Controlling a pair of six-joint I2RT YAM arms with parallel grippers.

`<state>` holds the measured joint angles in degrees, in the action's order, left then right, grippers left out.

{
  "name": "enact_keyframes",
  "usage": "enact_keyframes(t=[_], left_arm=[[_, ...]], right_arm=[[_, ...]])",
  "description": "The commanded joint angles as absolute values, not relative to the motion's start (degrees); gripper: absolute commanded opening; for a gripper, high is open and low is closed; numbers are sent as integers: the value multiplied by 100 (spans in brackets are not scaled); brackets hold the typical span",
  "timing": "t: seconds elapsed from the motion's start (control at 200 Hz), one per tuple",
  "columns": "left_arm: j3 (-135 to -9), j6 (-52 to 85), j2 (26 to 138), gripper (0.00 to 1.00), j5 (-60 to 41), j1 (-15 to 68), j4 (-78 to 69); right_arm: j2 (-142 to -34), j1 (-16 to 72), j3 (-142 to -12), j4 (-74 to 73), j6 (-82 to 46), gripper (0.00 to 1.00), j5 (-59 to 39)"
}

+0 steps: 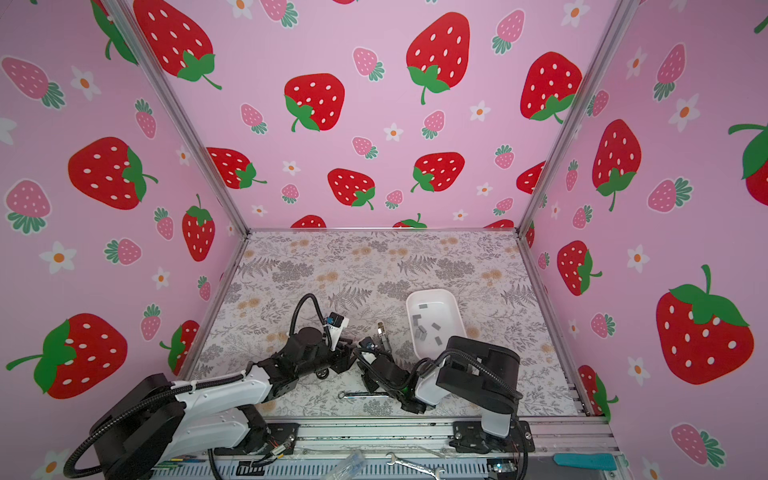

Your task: Load the staples into the stapler

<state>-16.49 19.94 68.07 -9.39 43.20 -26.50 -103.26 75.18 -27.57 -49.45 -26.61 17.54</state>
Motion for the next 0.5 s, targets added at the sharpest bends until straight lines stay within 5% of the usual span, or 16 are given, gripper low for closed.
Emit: enact_keyframes(t=[0.0,0.495], left_arm=[[-1549,1791,6817,55,-1073,4438,-3004],[-1496,1867,6647,57,-18,4482,-2697]], right_arm=[[-10434,7471,-2646,-5001,-2795,27,1615],[-9750,7453,-2327,-5192,-2686,40,1546]])
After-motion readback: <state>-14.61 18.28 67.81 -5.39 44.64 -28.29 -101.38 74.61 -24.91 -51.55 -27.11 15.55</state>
